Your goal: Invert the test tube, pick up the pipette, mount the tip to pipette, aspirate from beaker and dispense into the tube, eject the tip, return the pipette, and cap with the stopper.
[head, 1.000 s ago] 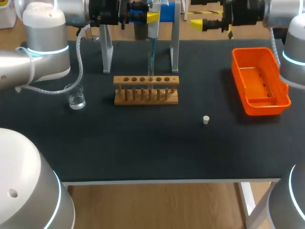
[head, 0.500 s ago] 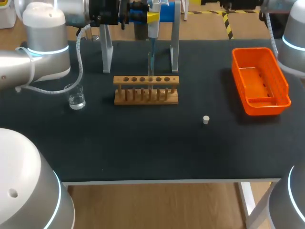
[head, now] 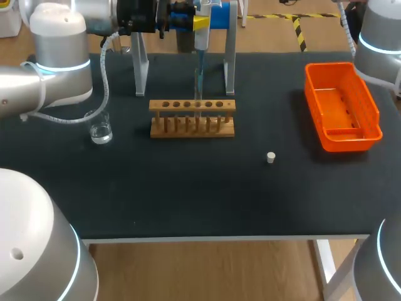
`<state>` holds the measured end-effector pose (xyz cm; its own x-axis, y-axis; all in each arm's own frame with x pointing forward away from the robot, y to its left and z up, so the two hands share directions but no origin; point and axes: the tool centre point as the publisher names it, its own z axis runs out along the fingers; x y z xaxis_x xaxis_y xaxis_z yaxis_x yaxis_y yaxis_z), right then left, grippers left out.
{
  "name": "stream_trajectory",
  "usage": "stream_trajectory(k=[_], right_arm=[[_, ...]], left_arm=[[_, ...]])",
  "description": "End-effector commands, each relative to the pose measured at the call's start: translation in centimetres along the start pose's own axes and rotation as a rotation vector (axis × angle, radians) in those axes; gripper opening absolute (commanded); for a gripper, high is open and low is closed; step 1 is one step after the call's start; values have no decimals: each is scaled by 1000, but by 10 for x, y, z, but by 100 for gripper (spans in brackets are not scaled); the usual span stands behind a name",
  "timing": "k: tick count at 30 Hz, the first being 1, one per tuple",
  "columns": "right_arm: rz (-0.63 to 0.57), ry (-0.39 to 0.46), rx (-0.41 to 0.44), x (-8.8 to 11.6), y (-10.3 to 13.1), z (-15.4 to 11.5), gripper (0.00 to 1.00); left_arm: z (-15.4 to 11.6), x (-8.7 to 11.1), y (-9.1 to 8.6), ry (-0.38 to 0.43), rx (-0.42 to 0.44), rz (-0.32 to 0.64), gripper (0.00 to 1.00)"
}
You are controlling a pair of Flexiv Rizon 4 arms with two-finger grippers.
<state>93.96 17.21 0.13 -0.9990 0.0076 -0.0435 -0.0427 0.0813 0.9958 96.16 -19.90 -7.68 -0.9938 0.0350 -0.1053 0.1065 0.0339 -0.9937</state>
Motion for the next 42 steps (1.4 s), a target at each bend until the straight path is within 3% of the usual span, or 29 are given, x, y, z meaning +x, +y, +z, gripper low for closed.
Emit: stream_trajectory(k=[1, 42], right_arm=[[-5, 13, 8, -6, 2, 13, 0], [0, 63, 14, -11, -6, 55, 0]], left_arm=[[-1, -1, 0, 4, 1, 1, 0], [-1, -1, 0, 4, 1, 1, 0]])
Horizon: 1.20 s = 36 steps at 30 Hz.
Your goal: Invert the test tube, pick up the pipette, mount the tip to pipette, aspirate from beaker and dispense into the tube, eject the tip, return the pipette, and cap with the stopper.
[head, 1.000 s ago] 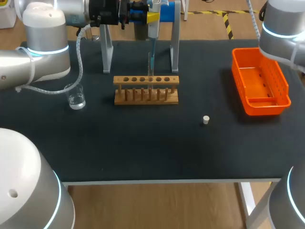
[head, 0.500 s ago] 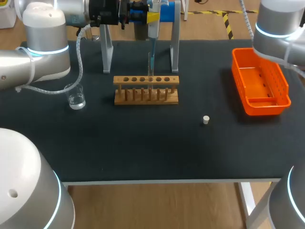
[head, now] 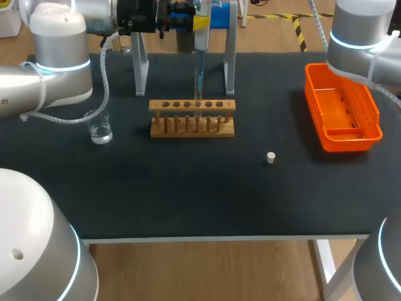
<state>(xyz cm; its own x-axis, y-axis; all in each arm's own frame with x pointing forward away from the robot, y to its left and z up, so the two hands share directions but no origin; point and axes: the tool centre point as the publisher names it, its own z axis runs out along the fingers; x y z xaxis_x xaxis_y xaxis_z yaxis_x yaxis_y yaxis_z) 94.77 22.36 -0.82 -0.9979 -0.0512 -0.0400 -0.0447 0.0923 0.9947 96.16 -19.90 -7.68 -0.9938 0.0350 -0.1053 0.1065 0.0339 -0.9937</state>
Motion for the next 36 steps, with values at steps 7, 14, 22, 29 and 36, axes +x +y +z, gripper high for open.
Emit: stream_trajectory(k=[7, 14, 22, 29, 36], right_arm=[[4, 9, 0, -5, 1, 6, 0], [12, 7, 3, -7, -4, 8, 0], [22, 2, 8, -8, -9, 8, 0], [37, 2, 10, -6, -15, 7, 0], [49, 9, 20, -3, -22, 7, 0]], left_arm=[[-1, -1, 0, 4, 1, 1, 0], [-1, -1, 0, 4, 1, 1, 0], [-1, -1, 0, 4, 1, 1, 0], [-1, -1, 0, 4, 1, 1, 0], [-1, -1, 0, 4, 1, 1, 0]])
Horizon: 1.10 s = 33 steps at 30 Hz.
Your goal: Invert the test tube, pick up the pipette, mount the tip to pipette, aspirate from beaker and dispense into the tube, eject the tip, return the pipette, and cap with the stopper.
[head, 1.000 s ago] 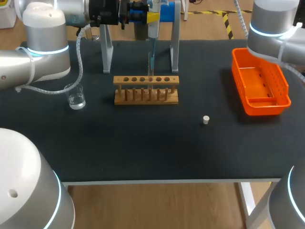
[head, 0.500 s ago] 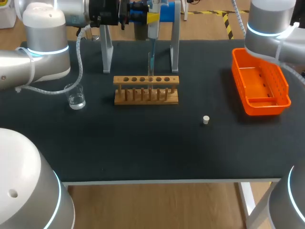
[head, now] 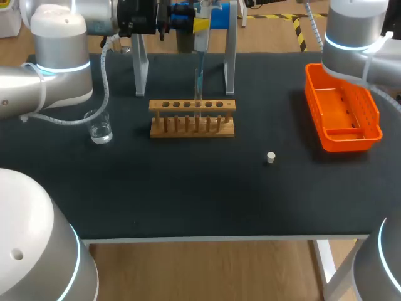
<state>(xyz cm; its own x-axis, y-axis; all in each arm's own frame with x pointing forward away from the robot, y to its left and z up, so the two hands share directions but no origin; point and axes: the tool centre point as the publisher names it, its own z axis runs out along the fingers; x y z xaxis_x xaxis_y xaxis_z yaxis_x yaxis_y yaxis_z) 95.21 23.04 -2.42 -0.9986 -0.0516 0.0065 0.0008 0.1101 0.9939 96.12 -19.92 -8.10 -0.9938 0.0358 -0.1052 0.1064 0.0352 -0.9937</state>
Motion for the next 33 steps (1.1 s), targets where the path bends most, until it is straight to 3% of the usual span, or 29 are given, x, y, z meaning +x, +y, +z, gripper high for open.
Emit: stream_trajectory(k=[1, 19, 33], right_arm=[[4, 6, 7, 2, -7, -1, 0], [35, 14, 22, 6, -22, 0, 0], [-74, 16, -50, 13, 26, -17, 0]], left_arm=[[-1, -2, -4, 3, 2, 1, 0], [-1, -2, -4, 3, 2, 1, 0], [-1, -2, -4, 3, 2, 1, 0]])
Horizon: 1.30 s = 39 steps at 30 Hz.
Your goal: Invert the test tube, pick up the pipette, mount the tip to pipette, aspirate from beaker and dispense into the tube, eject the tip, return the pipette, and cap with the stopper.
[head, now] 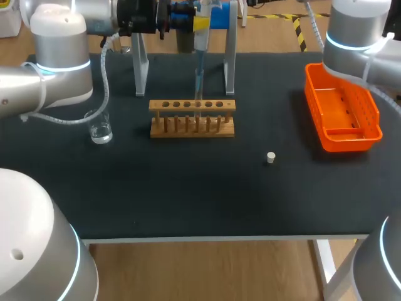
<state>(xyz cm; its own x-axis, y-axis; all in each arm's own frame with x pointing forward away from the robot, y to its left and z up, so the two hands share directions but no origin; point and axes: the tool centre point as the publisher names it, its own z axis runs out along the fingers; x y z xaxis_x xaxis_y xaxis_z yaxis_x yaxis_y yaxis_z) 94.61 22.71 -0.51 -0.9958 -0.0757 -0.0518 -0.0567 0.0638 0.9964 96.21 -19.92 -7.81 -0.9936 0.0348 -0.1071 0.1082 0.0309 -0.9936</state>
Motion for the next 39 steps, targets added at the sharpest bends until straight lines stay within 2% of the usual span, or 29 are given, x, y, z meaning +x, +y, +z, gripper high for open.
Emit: stream_trajectory(k=[1, 5, 6, 8, 14, 18, 26, 28, 34, 39], right_arm=[[-23, -3, -14, 8, 12, -16, 0], [-68, 19, -57, 18, 21, -38, 0], [-75, 14, -57, 19, 22, -45, 28], [-97, 7, -69, 23, 23, -58, 100], [-139, -34, -56, 30, 17, -95, 100], [-201, -6, -53, 33, 2, -110, 100], [-138, -21, -7, 20, -67, -122, 100], [-115, -14, -25, 17, -84, -122, 100], [-65, -28, -6, 6, -135, -113, 100], [-38, -18, 14, 0, -166, -97, 100]], left_arm=[[-1, 0, -1, 4, -2, -1, 0], [-1, 0, -1, 4, -2, -1, 0], [-1, 0, -1, 4, -2, -1, 0], [-1, 0, -1, 4, -2, -1, 0], [-1, 0, -1, 4, -2, -1, 0], [-1, 0, -1, 4, -2, -1, 0], [-1, 0, -1, 4, -2, -1, 0], [-1, 0, -1, 4, -2, -1, 0], [-1, 0, -1, 4, -2, -1, 0], [-1, 0, -1, 4, -2, -1, 0]])
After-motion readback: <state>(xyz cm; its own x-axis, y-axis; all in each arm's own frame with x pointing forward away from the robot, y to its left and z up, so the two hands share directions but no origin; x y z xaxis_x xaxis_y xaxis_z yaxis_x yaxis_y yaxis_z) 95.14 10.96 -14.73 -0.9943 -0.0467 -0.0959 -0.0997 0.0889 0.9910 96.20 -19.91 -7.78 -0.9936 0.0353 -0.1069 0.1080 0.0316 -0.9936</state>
